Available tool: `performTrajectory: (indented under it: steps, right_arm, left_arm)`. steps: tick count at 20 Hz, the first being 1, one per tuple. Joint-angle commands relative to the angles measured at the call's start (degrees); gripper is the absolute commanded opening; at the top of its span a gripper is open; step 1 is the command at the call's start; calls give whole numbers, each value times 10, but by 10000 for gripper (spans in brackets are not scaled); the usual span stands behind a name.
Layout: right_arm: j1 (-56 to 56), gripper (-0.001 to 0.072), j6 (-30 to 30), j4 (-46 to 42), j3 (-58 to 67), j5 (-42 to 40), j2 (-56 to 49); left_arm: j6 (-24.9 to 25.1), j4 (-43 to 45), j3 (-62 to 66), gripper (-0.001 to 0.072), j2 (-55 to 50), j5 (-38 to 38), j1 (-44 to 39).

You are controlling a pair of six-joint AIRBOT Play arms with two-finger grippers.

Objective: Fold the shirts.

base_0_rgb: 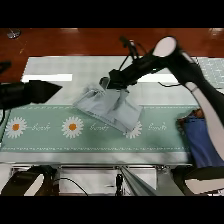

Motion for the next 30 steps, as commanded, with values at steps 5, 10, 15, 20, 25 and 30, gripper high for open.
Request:
performTrajectory:
  steps: [5, 10, 15, 20, 25, 30]
  right_arm:
    - [29, 18, 28, 21, 119, -15, -139]
    - [68, 18, 24, 26, 119, -67, -141]
    - [75, 637, -23, 112, 119, -88, -164]
    - [-6, 637, -14, 114, 119, 14, -117]
    - [-170, 637, -17, -117, 111, 231, 35]
    - [-227, 631, 129, -357, -208, -13, 296]
  left_arm:
    - [-5, 4, -105, 29, 73, 2, 6]
    - [-5, 4, -119, 30, 68, 19, 6]
    - [-4, 4, -123, 30, 67, 24, 6]
    - [-5, 4, -124, 29, 61, 28, 6]
    - [-5, 4, -124, 29, 60, 28, 6]
    - [-4, 4, -124, 29, 60, 28, 6]
